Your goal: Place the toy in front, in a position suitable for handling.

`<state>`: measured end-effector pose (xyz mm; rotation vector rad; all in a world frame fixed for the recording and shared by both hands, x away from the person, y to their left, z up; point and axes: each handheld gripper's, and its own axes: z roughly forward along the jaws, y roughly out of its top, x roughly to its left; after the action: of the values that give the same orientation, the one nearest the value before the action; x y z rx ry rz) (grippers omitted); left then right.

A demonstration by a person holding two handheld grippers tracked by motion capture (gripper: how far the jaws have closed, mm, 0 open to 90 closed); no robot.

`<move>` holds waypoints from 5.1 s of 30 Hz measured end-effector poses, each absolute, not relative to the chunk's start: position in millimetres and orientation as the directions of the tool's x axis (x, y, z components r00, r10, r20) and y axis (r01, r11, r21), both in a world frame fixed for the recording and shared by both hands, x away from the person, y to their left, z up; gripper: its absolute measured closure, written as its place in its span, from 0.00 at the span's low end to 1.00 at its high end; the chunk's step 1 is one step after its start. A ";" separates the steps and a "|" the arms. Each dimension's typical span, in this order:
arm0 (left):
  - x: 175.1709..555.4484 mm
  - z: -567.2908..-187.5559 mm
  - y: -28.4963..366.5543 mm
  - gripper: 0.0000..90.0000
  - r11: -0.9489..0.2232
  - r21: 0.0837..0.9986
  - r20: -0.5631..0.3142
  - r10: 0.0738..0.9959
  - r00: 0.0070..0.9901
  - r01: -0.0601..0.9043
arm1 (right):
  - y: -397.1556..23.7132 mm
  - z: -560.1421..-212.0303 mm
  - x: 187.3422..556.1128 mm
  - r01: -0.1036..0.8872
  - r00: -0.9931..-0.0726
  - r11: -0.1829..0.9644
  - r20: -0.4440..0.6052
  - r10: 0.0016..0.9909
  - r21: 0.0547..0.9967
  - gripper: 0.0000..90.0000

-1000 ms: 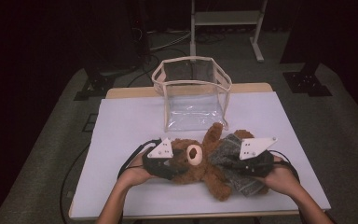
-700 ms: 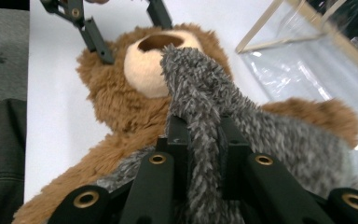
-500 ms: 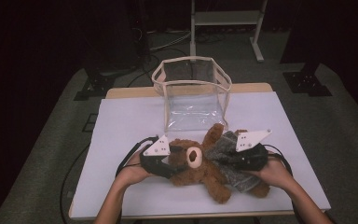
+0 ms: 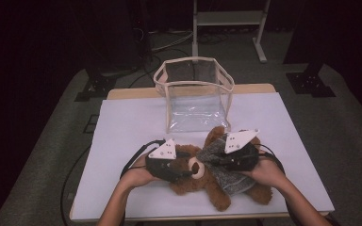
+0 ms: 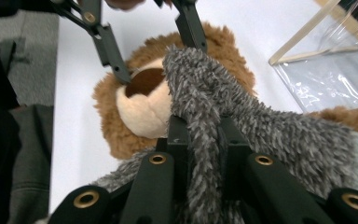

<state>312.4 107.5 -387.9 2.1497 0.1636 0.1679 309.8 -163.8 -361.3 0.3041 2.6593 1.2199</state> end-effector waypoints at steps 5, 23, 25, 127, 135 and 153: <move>310.7 -388.2 106.6 0.42 -0.556 0.830 0.062 0.172 0.983 0.045 | -185.6 -361.9 308.5 0.128 -0.954 0.627 -0.077 0.290 0.768 0.87; 310.1 -370.0 111.6 0.49 -0.533 0.846 0.078 0.163 0.984 0.021 | -218.0 -369.3 301.2 0.211 -0.942 0.556 0.014 0.336 0.804 0.87; 310.2 -374.4 107.8 0.50 -0.566 0.824 0.074 0.153 0.985 0.026 | -216.5 -366.4 298.5 0.199 -0.942 0.567 -0.002 0.335 0.799 0.87; 311.6 -394.3 111.6 0.48 -0.515 0.852 0.039 0.239 0.970 0.093 | -231.1 -355.3 312.9 0.179 -0.927 0.536 -0.041 0.374 0.825 0.87; 310.8 -394.0 111.2 0.48 -0.518 0.850 0.043 0.241 0.970 0.091 | -252.2 -371.7 327.0 0.247 -0.907 0.534 -0.001 0.422 0.809 0.87; 310.6 -392.5 109.6 0.47 -0.525 0.846 0.046 0.249 0.968 0.095 | -284.0 -382.5 331.2 0.312 -0.867 0.508 0.022 0.498 0.803 0.87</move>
<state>310.6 109.6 -392.5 2.1242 0.2411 0.1968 331.2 -284.0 -382.5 0.6922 2.5385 1.2863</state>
